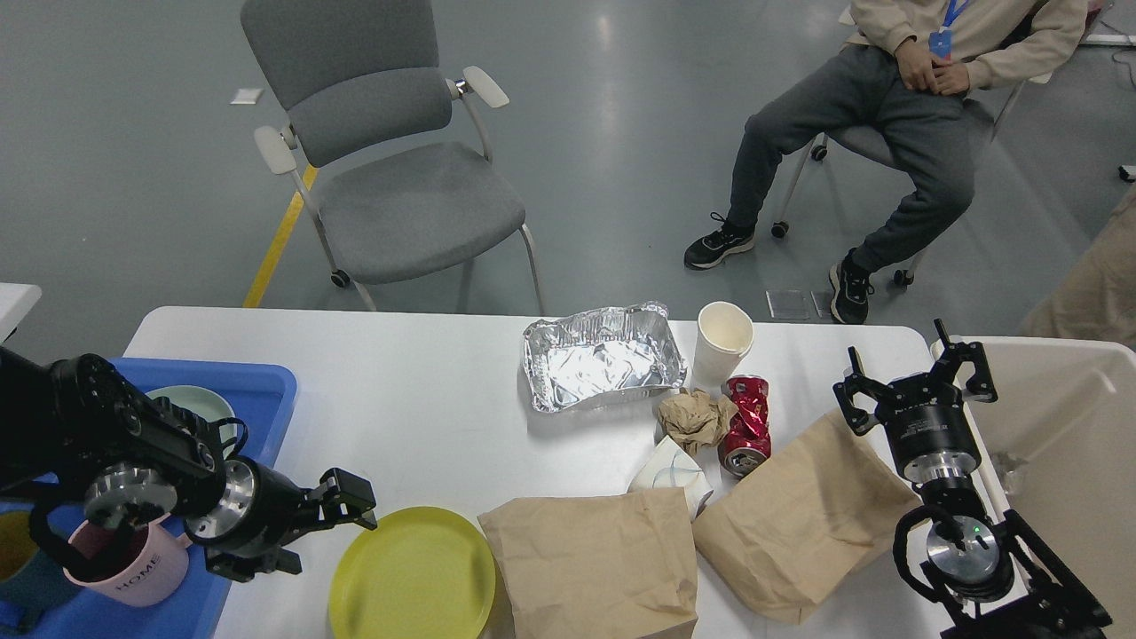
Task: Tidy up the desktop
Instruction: 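Lower the left gripper to the yellow plate edge and grip it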
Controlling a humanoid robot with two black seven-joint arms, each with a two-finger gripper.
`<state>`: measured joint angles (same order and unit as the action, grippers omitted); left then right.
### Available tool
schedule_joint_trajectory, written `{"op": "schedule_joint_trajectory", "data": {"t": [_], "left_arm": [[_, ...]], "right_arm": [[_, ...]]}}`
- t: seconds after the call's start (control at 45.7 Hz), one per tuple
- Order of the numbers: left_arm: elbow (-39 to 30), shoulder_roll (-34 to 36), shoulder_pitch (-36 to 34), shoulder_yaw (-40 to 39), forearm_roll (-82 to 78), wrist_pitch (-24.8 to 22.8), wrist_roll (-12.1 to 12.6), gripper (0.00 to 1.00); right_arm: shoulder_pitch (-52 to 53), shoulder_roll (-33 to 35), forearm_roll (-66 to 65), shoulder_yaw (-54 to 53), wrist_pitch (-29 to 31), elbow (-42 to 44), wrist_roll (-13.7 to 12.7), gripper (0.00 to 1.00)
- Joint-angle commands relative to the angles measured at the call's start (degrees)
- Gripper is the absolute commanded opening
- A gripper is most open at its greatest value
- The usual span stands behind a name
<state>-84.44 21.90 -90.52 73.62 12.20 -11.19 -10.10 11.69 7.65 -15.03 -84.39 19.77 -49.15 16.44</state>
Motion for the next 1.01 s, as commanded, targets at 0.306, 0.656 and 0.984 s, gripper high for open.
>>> {"op": "schedule_joint_trajectory", "data": {"t": [0.306,0.656,0.984], "left_arm": [[2.18,-0.28,8.87,-1.81,-0.95,13.83,-0.01,0.95],[2.62,-0.28,13.53,-5.41,-5.78,14.62,0.08,0.9],[3.32,-1.68,16.25,-5.76,-10.35,19.98,0.08,0.83]], "right_arm": [[0.0,-0.09,0.0,0.02,0.0,0.02,0.0,1.0],[0.0,-0.09,0.0,0.02,0.0,0.02,0.0,1.0],[0.0,-0.09,0.0,0.02,0.0,0.1,0.0,1.0]]}}
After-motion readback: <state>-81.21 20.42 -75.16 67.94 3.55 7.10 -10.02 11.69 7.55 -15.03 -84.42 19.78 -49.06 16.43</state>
